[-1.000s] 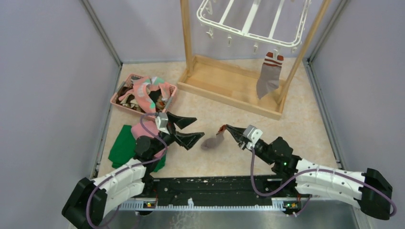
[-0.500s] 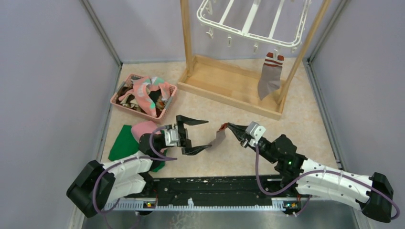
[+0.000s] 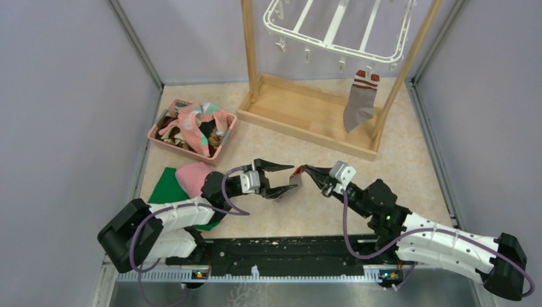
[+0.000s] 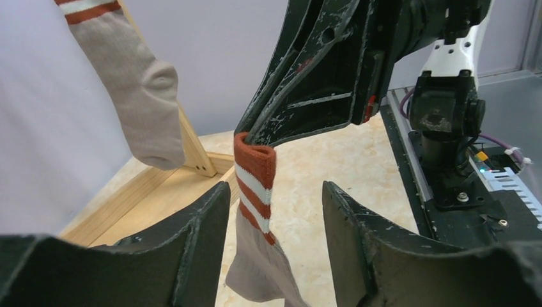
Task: Clip the socks to the hanger
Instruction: Pick up the sock from the bin.
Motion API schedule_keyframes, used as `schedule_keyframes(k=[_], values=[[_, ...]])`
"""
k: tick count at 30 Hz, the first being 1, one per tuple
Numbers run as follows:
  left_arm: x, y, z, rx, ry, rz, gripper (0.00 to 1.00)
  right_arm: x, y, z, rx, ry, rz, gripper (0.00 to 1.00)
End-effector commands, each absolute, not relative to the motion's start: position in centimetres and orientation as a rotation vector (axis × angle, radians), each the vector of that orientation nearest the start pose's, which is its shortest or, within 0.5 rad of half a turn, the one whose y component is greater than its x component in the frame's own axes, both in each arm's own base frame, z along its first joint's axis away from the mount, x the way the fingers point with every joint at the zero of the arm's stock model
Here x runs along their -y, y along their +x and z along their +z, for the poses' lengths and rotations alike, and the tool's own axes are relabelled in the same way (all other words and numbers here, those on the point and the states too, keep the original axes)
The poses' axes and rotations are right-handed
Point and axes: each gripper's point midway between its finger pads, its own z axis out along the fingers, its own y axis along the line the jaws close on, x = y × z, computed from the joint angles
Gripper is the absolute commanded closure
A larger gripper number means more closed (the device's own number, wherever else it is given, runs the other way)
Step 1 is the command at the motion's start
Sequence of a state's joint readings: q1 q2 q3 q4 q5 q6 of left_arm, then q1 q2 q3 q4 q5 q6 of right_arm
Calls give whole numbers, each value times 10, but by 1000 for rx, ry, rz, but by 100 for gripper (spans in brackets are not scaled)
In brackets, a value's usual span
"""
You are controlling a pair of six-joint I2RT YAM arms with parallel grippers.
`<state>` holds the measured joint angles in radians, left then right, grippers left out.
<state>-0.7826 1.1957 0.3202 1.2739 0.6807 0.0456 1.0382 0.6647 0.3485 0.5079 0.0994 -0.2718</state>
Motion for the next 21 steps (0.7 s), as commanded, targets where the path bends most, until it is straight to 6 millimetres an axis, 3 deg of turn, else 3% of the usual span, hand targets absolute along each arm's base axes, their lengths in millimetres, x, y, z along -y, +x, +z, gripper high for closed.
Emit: schedule_keyframes(k=[1, 6, 15, 17, 21], values=[[321, 174, 273, -780, 989, -972, 40, -254, 181, 302, -1094, -724, 620, 100], [325, 179, 274, -784, 970, -969, 54, -253, 181, 299, -1099, -724, 624, 100], [327, 181, 276, -800, 940, -1006, 100, -250, 183, 294, -1109, -723, 625, 100], [325, 181, 277, -815, 917, -1011, 100, -249, 183, 293, -1114, -720, 624, 98], [308, 191, 276, -935, 748, -1051, 100, -243, 185, 295, -1111, -682, 617, 55]])
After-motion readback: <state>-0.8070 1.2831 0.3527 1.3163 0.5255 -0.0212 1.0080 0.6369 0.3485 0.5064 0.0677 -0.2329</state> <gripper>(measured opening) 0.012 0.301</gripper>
